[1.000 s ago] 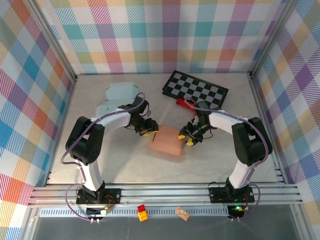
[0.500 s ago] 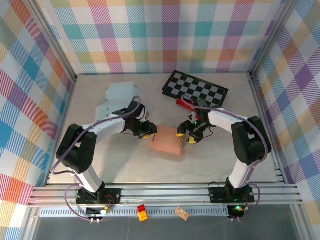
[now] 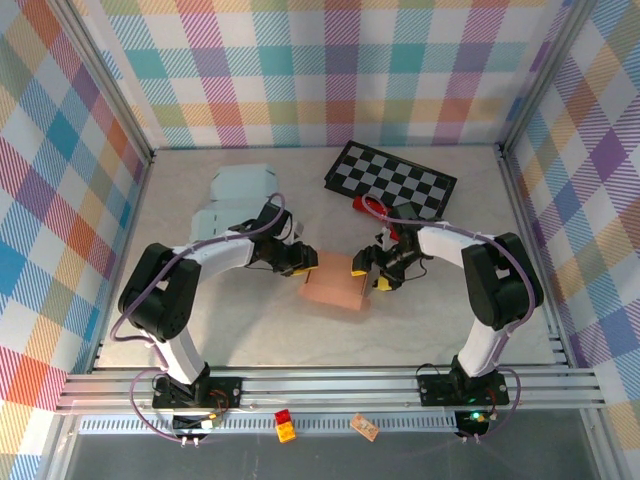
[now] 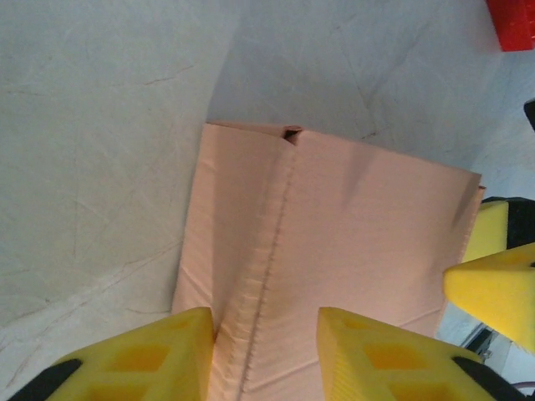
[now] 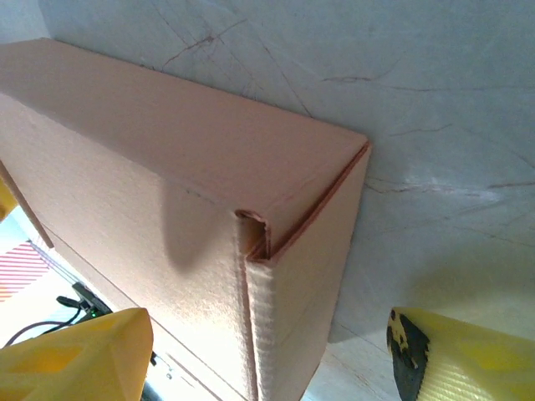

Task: Fold the paper box

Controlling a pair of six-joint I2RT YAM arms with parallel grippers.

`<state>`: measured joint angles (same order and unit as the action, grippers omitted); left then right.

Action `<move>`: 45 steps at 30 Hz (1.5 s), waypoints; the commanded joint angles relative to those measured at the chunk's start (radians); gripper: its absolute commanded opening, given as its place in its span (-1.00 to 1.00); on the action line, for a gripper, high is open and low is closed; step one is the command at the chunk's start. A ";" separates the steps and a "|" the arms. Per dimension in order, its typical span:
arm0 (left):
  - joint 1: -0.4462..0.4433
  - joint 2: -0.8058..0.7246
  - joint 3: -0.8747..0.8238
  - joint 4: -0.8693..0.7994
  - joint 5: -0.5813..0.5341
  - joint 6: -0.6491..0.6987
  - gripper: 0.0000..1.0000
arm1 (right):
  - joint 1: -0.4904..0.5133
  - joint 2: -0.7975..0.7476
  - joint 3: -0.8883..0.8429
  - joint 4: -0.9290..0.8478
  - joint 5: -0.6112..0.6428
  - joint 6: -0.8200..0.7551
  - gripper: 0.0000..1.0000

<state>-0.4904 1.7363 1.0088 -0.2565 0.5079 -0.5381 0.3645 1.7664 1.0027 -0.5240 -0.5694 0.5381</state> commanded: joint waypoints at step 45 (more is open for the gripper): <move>0.047 -0.086 -0.097 -0.003 -0.062 0.045 -0.33 | -0.023 0.012 -0.129 0.578 -0.342 0.303 -0.02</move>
<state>-0.4488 1.6989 0.9199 -0.1730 0.5037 -0.5243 0.3351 1.8095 0.8879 -0.0086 -0.8986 0.7746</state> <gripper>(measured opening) 0.323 0.505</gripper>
